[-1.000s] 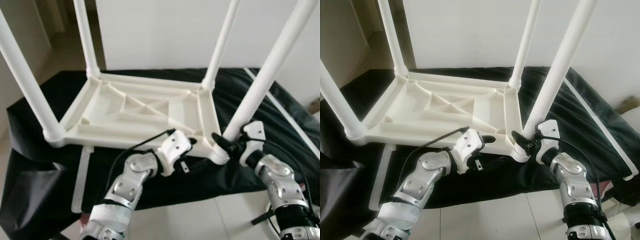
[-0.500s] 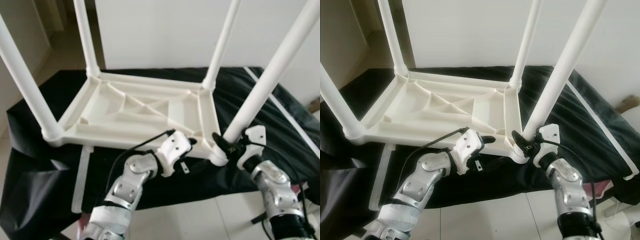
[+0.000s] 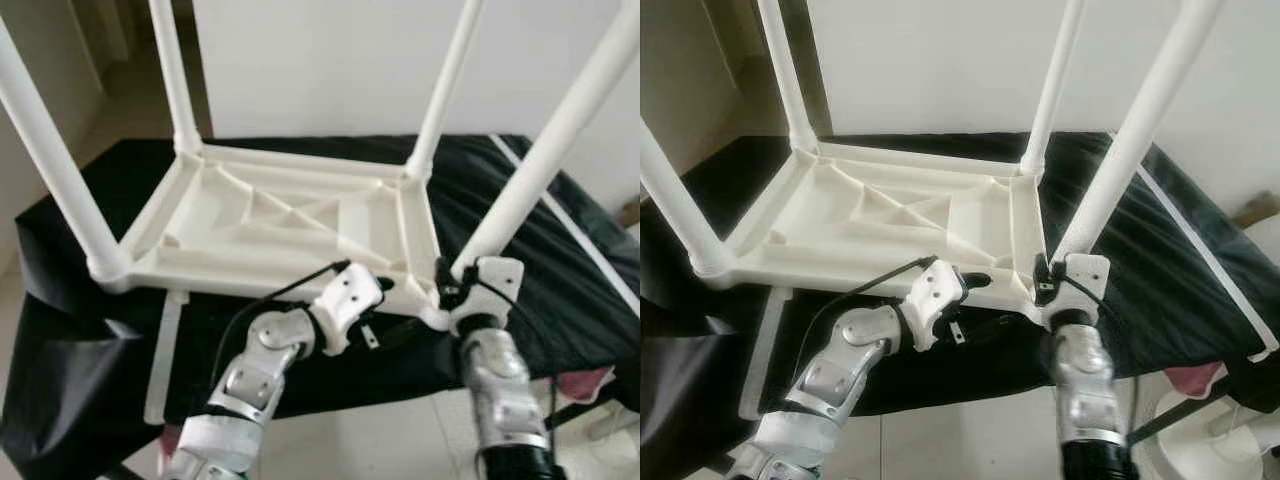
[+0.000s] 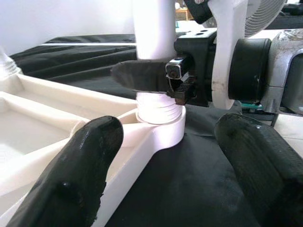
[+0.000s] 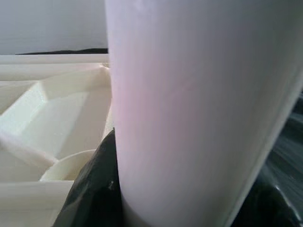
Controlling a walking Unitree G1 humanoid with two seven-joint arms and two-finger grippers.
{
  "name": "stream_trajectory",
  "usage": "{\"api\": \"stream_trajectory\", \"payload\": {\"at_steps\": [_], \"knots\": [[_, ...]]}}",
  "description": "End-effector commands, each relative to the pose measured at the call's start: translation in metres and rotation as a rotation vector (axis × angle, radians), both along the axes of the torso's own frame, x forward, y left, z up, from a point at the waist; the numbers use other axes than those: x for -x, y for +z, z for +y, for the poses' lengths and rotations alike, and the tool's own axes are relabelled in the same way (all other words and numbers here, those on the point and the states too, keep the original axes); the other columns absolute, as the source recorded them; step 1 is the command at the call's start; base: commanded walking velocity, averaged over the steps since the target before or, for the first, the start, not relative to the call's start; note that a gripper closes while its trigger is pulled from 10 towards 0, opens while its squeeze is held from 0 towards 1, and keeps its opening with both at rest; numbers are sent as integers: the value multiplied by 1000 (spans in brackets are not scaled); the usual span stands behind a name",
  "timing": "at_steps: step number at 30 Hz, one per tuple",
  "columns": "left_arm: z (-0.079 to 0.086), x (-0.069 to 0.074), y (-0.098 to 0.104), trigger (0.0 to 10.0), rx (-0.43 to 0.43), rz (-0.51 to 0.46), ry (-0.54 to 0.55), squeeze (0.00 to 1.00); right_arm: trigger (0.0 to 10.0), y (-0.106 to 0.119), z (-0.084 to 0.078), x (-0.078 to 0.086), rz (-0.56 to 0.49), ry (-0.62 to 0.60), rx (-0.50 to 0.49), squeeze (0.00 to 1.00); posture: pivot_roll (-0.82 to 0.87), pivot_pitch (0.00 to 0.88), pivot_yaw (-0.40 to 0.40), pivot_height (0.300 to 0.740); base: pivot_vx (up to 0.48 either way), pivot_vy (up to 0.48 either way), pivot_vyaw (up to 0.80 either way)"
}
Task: Building children table
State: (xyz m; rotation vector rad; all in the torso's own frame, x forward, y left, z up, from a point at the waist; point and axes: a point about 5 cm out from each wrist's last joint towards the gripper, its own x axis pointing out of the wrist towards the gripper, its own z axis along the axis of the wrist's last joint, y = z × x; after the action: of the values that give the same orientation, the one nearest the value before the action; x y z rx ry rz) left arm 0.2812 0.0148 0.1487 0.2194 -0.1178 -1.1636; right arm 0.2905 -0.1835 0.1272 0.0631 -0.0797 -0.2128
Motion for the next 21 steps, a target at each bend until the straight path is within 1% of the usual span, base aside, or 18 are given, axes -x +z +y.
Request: {"api": "stream_trajectory", "payload": {"at_steps": [1,2,3,4,6,8,12,15,20,21], "knots": [[2,-3,-2,10000,5,1,98,0,10000,-16,-10,6,86,-107,-16,0,57,0,-63,740,0,0,0],[3,-3,-2,10000,5,0,100,0,10000,-21,-4,7,106,-128,-50,0,60,0,-61,740,0,0,0],[3,-3,-2,10000,6,0,101,0,10000,-23,4,8,113,-124,-66,0,61,0,-61,740,0,0,0],[3,-3,-2,10000,6,0,101,0,10000,-23,4,8,113,-124,-66,0,61,0,-61,740,0,0,0],[3,-2,-2,10000,6,0,101,0,10000,-24,15,10,117,-112,-93,0,60,0,-59,740,0,0,0],[3,-2,-2,10000,5,0,100,0,10000,-21,17,10,106,-103,-90,0,60,0,-58,740,0,0,0],[3,-2,-3,10000,-1,1,97,0,10000,-17,14,9,101,-130,-91,0,58,0,-59,740,0,0,0],[3,-2,-4,10000,-8,0,96,0,10000,-15,12,9,97,-129,-96,0,58,0,-61,740,0,0,0],[0,-1,-4,10000,-13,-7,92,0,10000,-12,10,8,80,-122,-76,0,55,0,-66,740,0,0,0],[0,-1,-4,10000,-11,-5,92,0,10000,-10,9,9,67,-114,-74,502,53,0,-65,740,0,0,0]]}}
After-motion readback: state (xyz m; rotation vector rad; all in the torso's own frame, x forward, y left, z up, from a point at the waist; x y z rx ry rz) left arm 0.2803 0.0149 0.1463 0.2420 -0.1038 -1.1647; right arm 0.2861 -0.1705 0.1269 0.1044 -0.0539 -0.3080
